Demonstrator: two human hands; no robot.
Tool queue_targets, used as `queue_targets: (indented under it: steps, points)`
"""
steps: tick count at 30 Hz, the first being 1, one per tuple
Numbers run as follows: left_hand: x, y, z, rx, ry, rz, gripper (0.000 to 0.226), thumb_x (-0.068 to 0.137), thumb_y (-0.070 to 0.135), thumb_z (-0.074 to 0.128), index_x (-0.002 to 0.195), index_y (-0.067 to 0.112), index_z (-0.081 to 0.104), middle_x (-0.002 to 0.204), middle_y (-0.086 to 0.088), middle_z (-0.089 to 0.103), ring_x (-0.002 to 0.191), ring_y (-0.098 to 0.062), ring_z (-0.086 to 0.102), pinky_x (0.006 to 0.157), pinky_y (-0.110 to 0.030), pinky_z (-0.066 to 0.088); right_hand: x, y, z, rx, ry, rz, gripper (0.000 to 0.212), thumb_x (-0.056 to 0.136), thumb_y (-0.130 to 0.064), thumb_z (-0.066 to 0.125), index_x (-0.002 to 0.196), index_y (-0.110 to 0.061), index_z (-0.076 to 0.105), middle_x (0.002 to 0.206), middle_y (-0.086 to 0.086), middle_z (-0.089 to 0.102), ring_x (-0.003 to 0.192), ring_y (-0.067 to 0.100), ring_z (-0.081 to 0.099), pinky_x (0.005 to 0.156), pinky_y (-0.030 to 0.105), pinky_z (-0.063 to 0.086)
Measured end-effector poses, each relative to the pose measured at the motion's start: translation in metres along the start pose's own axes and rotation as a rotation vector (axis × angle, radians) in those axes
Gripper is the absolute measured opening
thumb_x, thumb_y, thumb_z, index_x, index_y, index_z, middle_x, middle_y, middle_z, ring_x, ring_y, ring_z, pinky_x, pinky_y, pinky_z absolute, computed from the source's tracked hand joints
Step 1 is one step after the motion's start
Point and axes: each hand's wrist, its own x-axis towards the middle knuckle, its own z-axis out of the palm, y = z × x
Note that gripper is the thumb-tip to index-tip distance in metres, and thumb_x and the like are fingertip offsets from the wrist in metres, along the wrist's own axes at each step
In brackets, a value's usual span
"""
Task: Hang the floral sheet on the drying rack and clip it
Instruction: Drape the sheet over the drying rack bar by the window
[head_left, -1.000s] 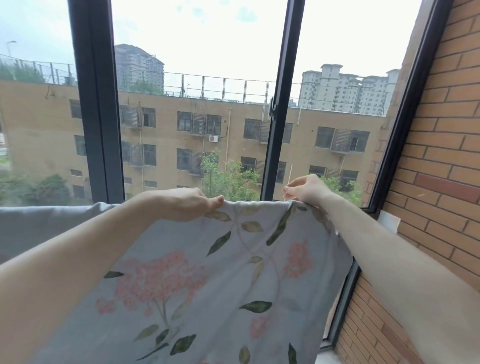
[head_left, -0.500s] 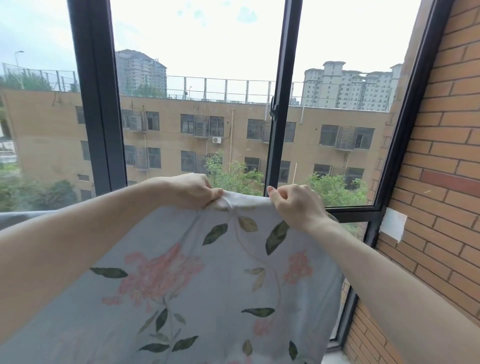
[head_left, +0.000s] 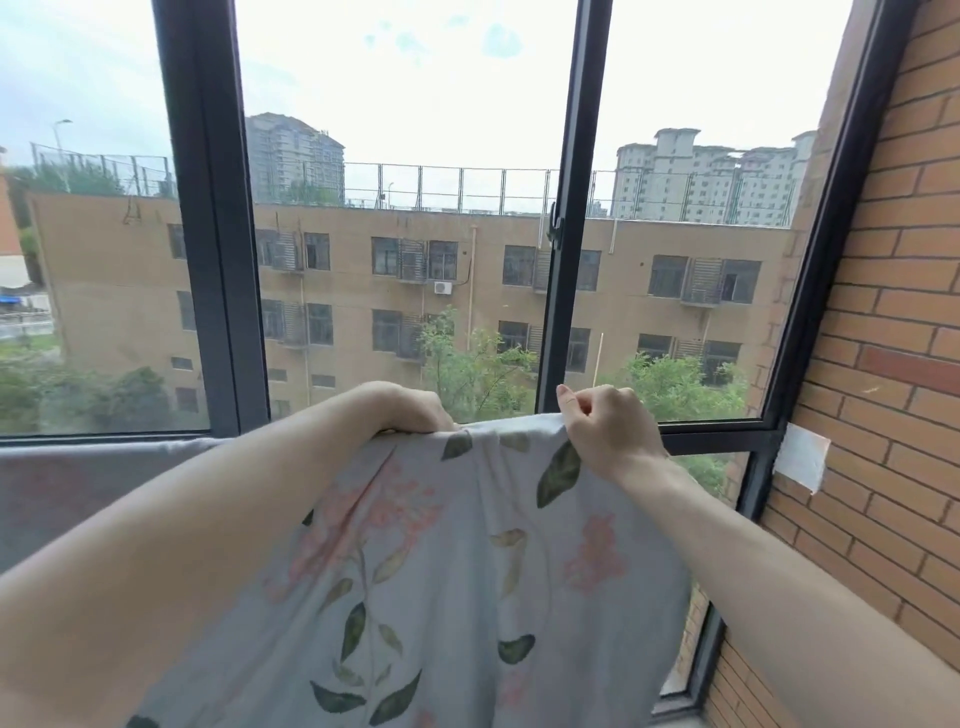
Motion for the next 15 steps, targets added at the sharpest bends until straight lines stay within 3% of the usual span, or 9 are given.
queue_targets:
  steps: [3,6,9,12,15]
  points:
    - [-0.002,-0.002,0.0,-0.014,0.002,0.046,0.029,0.099,0.047,0.059,0.103,0.019,0.067,0.12,-0.005,0.068,0.109,-0.023,0.068,0.097,-0.036,0.057,-0.002,0.003,-0.004,-0.005,0.002,-0.031,0.065,0.105,-0.045,0.046,0.047,-0.016,0.039,0.048,-0.002,0.048,0.051,0.022,0.051,0.053,0.032,0.034]
    - [-0.01,-0.002,-0.001,-0.078,0.127,0.064,0.041,0.099,0.056,0.057,0.095,0.018,0.073,0.108,-0.004,0.073,0.094,-0.02,0.07,0.089,-0.035,0.058,-0.008,0.006,-0.002,0.014,0.025,-0.079,0.061,0.105,-0.044,0.048,0.049,-0.02,0.041,0.046,-0.006,0.045,0.05,0.018,0.049,0.053,0.031,0.033]
    - [-0.027,0.008,0.002,-0.197,0.354,0.222,0.046,0.103,0.061,0.046,0.095,0.024,0.073,0.105,0.0,0.073,0.094,-0.017,0.067,0.09,-0.037,0.057,-0.017,0.012,0.001,0.064,0.087,-0.124,0.052,0.105,-0.042,0.05,0.058,-0.02,0.049,0.05,-0.009,0.049,0.053,0.012,0.051,0.054,0.03,0.035]
    - [-0.051,0.021,0.015,-0.123,0.363,0.355,0.046,0.102,0.065,0.044,0.098,0.027,0.071,0.096,0.004,0.072,0.088,-0.016,0.067,0.081,-0.038,0.059,-0.029,0.028,0.002,0.217,0.13,-0.09,0.029,0.104,-0.046,0.051,0.094,-0.027,0.071,0.089,-0.015,0.07,0.083,0.003,0.065,0.071,0.027,0.051]
    - [-0.065,0.017,0.029,0.124,0.446,0.357,0.046,0.102,0.063,0.045,0.077,0.028,0.06,0.076,0.006,0.064,0.068,-0.015,0.06,0.059,-0.032,0.048,-0.05,0.067,0.005,0.278,0.209,0.003,0.039,0.102,-0.058,0.043,0.124,-0.034,0.065,0.118,-0.015,0.068,0.107,0.007,0.064,0.09,0.035,0.052]
